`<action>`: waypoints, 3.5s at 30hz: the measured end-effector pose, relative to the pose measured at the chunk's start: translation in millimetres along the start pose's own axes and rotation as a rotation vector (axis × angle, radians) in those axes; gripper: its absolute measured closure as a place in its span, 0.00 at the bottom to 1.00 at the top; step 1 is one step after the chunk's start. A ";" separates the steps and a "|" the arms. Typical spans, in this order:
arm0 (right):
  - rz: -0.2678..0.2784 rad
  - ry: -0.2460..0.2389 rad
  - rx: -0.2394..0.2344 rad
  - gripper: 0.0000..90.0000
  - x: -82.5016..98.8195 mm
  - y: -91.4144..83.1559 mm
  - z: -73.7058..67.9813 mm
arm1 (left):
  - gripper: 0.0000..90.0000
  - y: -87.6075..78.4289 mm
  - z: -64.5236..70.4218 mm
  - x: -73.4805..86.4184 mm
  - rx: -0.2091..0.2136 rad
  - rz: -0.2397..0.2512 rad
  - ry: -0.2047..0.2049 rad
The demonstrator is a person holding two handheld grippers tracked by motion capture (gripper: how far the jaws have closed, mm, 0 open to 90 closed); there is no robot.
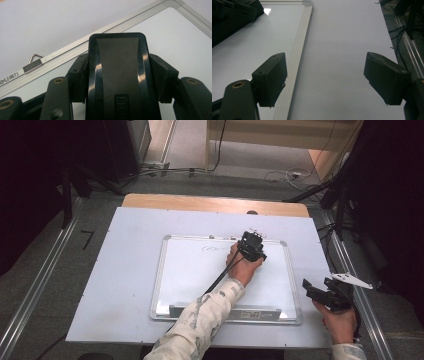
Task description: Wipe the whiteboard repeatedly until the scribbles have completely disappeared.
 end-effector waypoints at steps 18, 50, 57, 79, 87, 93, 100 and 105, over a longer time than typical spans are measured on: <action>-0.002 0.003 0.003 0.19 -0.2 0.1 -1.3 | 0.45 -8.2 -17.0 5.2 -0.029 0.003 -0.017; -0.001 -0.002 0.007 0.19 -0.4 0.3 -3.1 | 0.45 -20.8 -29.5 16.5 -0.036 0.009 -0.029; -0.002 0.001 0.003 0.20 -0.7 1.0 -3.5 | 0.45 -8.0 -3.2 8.2 -0.004 0.003 0.007; -0.002 -0.003 0.005 0.20 -0.6 1.7 -3.4 | 0.45 -30.6 -42.1 25.2 -0.053 0.019 -0.048; -0.004 -0.005 0.012 0.20 -0.2 2.1 -3.4 | 0.45 -52.6 -79.3 41.1 -0.099 0.025 -0.096; -0.007 0.000 0.015 0.20 0.0 2.3 -3.1 | 0.45 -64.8 -98.8 50.2 -0.115 0.024 -0.118; -0.005 -0.005 0.013 0.20 -0.6 2.7 -4.4 | 0.45 -63.2 -91.3 49.5 -0.106 0.015 -0.103; -0.007 -0.010 0.008 0.20 -1.1 3.6 -6.4 | 0.45 -52.2 -69.7 42.2 -0.077 0.006 -0.070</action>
Point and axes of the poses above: each handheld gripper's, and its own axes: y roughly forward along the jaws, x roughly out of its underside, z roughly to its right, the point moved 9 cm from there along y, roughly forward along the jaws, and after that the axes turned 11 degrees about x, right-handed, at the moved point
